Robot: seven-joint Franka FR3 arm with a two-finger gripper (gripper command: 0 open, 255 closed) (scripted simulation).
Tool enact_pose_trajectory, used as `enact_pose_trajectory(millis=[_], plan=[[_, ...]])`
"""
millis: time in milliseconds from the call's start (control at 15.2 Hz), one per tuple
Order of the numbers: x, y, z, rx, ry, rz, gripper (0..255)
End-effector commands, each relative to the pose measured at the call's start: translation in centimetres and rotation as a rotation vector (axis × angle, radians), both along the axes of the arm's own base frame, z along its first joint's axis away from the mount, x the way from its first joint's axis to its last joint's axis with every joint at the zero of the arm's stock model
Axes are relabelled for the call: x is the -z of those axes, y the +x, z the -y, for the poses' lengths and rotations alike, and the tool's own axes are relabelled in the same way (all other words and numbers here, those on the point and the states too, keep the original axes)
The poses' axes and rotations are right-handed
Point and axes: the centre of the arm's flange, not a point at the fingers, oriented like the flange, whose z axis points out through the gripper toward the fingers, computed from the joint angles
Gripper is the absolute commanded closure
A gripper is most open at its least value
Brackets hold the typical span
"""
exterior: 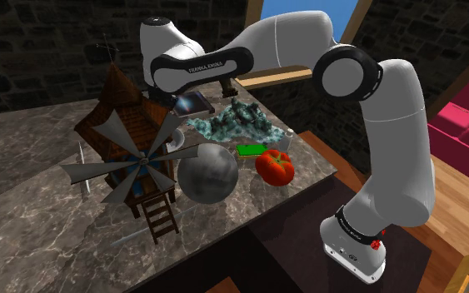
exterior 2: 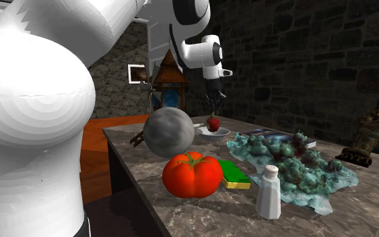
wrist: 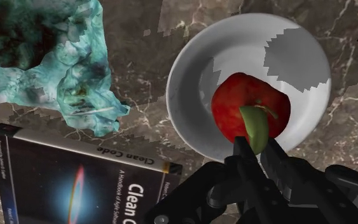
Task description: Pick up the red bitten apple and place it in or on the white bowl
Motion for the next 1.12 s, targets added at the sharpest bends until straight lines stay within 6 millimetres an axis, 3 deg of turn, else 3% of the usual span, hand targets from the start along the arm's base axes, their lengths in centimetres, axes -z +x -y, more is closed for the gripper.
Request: enact_pose_trajectory(millis=[0, 66, 396, 660, 1056], plan=[[0.0, 0.0, 0.0, 0.0, 0.0, 0.0, 255], [0.0, 0.0, 0.0, 0.0, 0.0, 0.0, 0], [0.0, 0.0, 0.0, 0.0, 0.0, 0.0, 0], [-5.0, -0.7, 0.0, 0.0, 0.0, 0.0, 0], [-5.0, -0.7, 0.0, 0.0, 0.0, 0.0, 0]])
